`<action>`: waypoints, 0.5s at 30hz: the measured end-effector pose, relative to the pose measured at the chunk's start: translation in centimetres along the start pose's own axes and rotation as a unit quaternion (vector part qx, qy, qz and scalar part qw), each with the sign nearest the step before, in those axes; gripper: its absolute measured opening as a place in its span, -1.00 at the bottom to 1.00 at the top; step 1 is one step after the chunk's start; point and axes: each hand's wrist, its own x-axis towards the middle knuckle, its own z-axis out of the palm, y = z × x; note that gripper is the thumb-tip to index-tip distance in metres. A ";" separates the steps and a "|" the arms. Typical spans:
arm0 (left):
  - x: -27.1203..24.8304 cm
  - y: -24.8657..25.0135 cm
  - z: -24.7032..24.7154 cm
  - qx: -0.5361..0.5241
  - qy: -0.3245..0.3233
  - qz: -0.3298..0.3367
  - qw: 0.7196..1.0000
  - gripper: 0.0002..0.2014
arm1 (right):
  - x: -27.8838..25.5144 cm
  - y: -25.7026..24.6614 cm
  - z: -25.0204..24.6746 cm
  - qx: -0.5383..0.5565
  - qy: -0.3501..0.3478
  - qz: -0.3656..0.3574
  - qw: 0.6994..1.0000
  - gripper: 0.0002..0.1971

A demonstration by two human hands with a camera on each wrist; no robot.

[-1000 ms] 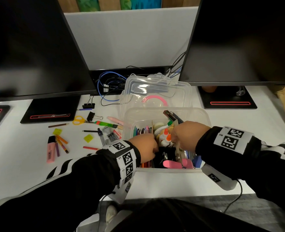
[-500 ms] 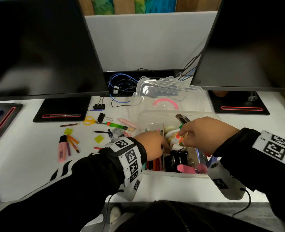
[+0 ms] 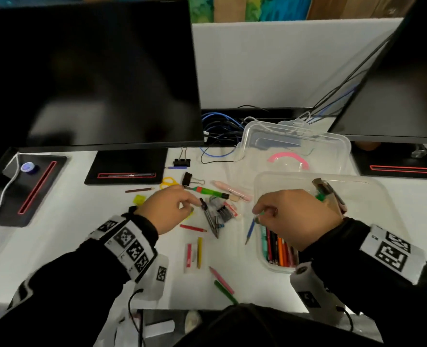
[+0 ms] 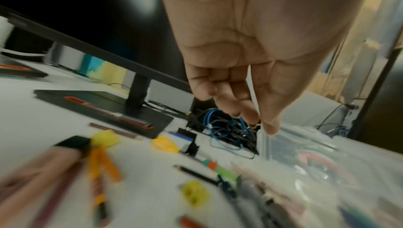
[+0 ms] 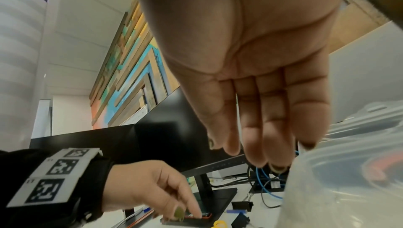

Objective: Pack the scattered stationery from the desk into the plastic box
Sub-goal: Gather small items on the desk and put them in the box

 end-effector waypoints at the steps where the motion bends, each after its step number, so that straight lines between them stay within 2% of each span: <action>1: -0.4 -1.3 0.3 0.007 -0.013 -0.013 1.000 -0.76 | 0.2 -0.7 0.3 -0.002 0.000 0.000 1.000 -0.78; 4: -1.3 -4.9 1.2 0.008 -0.050 -0.045 0.998 -0.76 | 0.9 -2.9 1.8 -0.012 0.002 -0.022 1.000 -0.78; 7: -2.2 -6.7 2.2 0.009 -0.096 -0.046 0.994 -0.70 | 1.5 -4.9 4.9 -0.024 -0.054 -0.045 0.997 -0.77; 12: -3.2 -7.0 4.6 0.003 -0.192 0.055 0.980 -0.59 | 2.1 -5.7 9.7 -0.122 -0.209 -0.017 0.970 -0.70; 15: -3.2 -7.5 5.9 -0.003 -0.219 0.100 0.971 -0.64 | 2.0 -5.0 11.9 -0.112 -0.262 0.040 0.958 -0.46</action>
